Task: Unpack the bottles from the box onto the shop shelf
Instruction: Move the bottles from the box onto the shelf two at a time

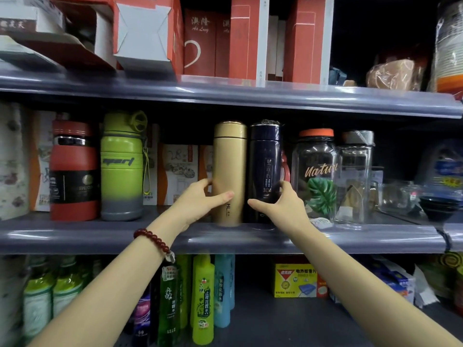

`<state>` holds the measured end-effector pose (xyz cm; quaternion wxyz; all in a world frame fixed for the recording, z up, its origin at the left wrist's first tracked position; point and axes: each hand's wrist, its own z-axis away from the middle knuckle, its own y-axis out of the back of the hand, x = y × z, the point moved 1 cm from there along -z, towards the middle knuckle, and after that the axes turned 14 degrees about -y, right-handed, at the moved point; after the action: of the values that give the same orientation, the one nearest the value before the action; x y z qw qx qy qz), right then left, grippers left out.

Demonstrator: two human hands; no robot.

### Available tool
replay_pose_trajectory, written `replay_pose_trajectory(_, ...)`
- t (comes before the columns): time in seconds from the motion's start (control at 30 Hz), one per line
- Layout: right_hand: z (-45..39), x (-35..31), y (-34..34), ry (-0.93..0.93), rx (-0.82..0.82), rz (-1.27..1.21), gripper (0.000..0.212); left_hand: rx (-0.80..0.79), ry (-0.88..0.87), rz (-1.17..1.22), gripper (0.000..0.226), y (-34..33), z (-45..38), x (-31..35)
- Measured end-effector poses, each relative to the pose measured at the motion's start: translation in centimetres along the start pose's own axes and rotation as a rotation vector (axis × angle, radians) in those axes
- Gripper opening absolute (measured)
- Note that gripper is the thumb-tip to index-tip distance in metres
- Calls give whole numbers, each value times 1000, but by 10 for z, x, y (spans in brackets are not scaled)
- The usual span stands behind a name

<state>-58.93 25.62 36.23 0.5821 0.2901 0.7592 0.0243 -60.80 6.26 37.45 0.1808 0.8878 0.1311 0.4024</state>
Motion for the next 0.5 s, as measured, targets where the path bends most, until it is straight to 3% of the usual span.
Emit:
replay_pose_trajectory(0.17, 10, -8, -5, 124, 121, 55, 95, 23, -24, -52, 81, 5, 9, 1)
replay_pose_trajectory(0.3, 31, -30, -12, 346, 338, 124, 80, 184, -76, -235, 56, 34, 16, 6)
replay_pose_trajectory(0.4, 48, -49, -39, 479, 266, 122, 73, 326, -187, -280, 31, 64, 28, 13)
replay_pose_trajectory(0.5, 61, -68, -80, 543, 145, 108, 72, 467, -247, -338, 25, 99, 45, 12)
